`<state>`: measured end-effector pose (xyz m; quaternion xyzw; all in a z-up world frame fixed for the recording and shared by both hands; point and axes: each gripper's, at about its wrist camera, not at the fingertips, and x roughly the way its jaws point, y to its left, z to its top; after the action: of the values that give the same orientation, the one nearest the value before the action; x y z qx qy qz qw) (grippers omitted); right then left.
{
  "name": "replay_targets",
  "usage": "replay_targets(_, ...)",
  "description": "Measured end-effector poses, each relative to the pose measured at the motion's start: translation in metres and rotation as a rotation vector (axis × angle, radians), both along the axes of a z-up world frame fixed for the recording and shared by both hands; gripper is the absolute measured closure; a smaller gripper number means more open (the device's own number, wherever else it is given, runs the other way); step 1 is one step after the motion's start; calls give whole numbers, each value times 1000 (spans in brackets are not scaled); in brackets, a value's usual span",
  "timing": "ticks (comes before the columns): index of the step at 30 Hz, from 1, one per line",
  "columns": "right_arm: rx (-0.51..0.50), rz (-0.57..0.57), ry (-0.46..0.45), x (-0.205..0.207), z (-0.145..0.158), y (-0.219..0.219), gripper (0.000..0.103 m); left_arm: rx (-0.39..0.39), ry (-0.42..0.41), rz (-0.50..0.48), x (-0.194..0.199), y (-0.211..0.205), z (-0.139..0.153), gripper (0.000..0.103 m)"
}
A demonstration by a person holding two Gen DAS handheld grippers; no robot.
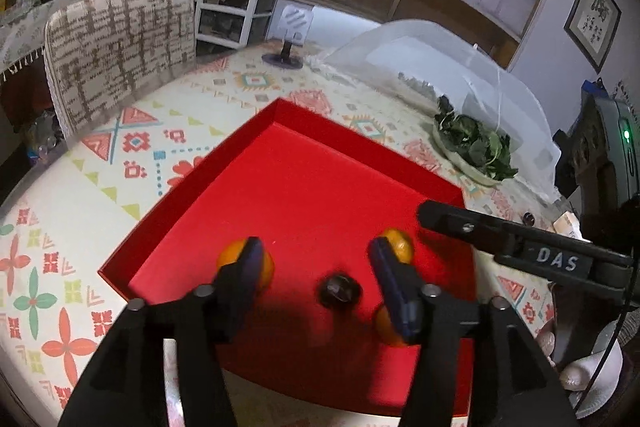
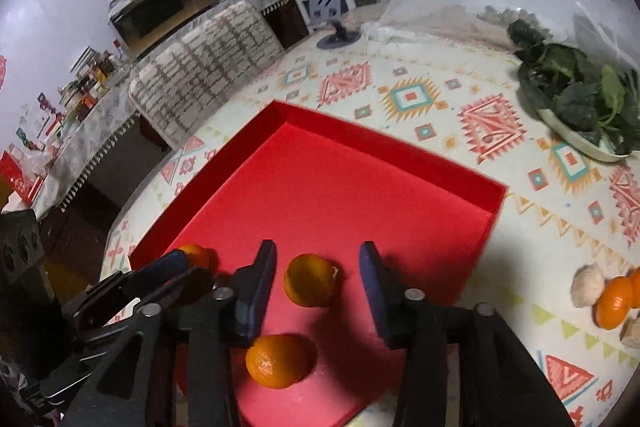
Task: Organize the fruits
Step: 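Move both open tools back over the remaining fruit, then grasp an orange with the left tool while the right tool reaches toward a red date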
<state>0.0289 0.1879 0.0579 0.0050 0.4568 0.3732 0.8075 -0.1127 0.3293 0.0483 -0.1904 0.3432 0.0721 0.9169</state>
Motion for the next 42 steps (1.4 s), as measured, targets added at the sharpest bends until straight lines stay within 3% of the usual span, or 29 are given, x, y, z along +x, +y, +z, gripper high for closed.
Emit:
replay_targets(7, 32, -88, -68, -13, 24, -70, 39, 28, -48, -30, -9, -20, 24, 33)
replay_targets(17, 12, -407, -109, -21, 31, -261, 36, 39, -71, -147, -2, -85, 40, 31)
replay_targets(22, 22, -508, -71, -22, 14, -326, 35, 41, -41, -220, 13, -125, 33, 30)
replay_targets(27, 33, -456, -30, -19, -8, -327, 35, 27, -1, -292, 37, -158, 26, 30)
replay_targets(35, -65, -428, -12, 2, -37, -302, 35, 171, -7, -450, 82, -223, 22, 30)
replay_targets(38, -105, -432, -35, 3, -40, -297, 47, 235, -13, -547, 102, -251, 14, 30)
replay_targets(40, -108, -435, -39, 3, -41, -297, 63, 273, 9, -592, 117, -266, 6, 31)
replay_targets(42, -91, -437, -33, 2, -41, -300, 67, 312, 11, -625, 130, -277, -1, 31)
